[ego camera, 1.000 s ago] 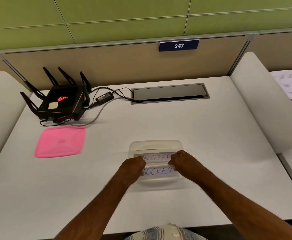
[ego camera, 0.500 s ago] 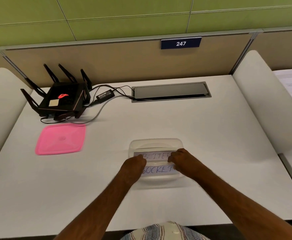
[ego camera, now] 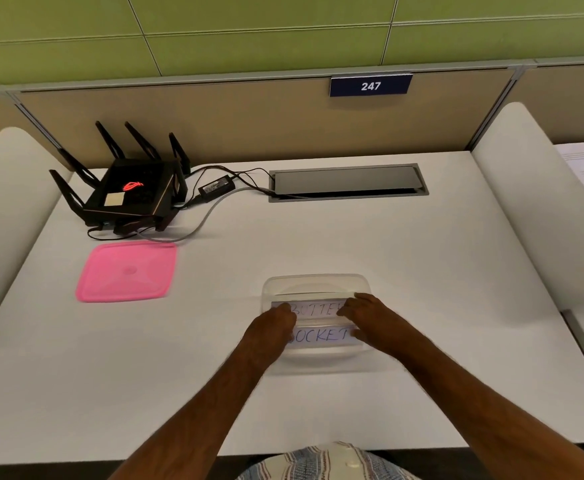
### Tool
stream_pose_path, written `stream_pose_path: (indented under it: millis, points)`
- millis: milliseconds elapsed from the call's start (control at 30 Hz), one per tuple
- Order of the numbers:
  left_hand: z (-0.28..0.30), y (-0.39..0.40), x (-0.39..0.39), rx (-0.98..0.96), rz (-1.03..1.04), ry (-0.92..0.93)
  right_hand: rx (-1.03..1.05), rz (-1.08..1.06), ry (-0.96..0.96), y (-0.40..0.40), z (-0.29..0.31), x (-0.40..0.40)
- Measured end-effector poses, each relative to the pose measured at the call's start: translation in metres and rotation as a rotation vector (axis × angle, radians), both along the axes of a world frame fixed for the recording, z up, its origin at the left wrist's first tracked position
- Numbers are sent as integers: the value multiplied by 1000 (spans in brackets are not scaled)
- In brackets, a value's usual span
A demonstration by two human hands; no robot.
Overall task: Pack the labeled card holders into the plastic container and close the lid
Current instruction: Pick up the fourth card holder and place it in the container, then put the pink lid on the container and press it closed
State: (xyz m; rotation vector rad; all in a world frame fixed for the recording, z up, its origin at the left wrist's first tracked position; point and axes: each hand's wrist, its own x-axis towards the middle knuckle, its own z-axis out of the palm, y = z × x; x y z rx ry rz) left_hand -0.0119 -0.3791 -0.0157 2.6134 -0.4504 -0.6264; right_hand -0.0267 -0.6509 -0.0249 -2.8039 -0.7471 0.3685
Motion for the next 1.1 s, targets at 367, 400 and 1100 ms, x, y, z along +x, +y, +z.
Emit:
stream_pose_path:
  millis: [367, 400, 1100]
  points:
    - [4, 31, -3, -110, 70, -638, 386, -258, -159, 37, 20, -8]
    - [6, 37, -2, -107, 119, -622, 408, -301, -124, 42, 23, -6]
    - [-14, 237, 53, 177, 461, -309, 89, -276, 63, 182, 18, 108]
